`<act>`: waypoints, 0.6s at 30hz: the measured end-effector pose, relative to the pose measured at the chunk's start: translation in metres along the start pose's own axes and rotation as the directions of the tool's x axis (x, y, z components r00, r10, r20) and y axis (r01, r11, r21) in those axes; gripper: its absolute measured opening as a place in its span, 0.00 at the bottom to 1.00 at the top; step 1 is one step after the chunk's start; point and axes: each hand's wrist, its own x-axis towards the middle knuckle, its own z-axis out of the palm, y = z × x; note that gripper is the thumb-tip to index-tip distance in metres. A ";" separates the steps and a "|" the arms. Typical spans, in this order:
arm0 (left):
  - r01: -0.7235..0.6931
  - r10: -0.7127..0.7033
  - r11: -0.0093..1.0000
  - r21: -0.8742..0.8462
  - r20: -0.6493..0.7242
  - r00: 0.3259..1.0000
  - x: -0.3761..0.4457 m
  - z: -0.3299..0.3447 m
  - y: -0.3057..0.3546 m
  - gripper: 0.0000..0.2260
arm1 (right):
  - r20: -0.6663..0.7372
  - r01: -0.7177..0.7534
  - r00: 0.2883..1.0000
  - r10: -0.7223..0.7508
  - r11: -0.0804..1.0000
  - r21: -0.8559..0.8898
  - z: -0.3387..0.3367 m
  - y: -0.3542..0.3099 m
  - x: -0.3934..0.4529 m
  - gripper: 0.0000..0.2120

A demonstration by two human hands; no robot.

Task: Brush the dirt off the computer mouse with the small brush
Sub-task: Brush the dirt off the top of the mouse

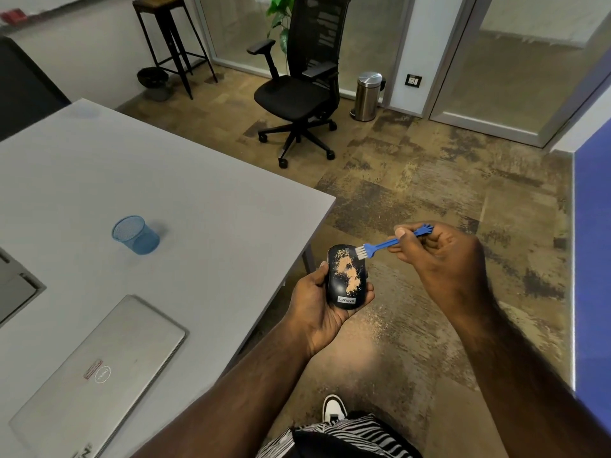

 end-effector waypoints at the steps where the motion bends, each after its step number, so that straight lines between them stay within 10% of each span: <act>1: -0.001 0.001 1.000 0.001 0.004 1.000 0.000 0.000 0.000 0.25 | 0.027 0.000 1.000 0.000 1.000 -0.008 0.000 0.001 -0.001 0.06; 18: 0.003 -0.005 0.998 0.059 0.024 1.000 0.000 0.002 -0.004 0.26 | 0.063 -0.058 0.996 0.057 0.998 0.014 -0.001 0.005 0.006 0.03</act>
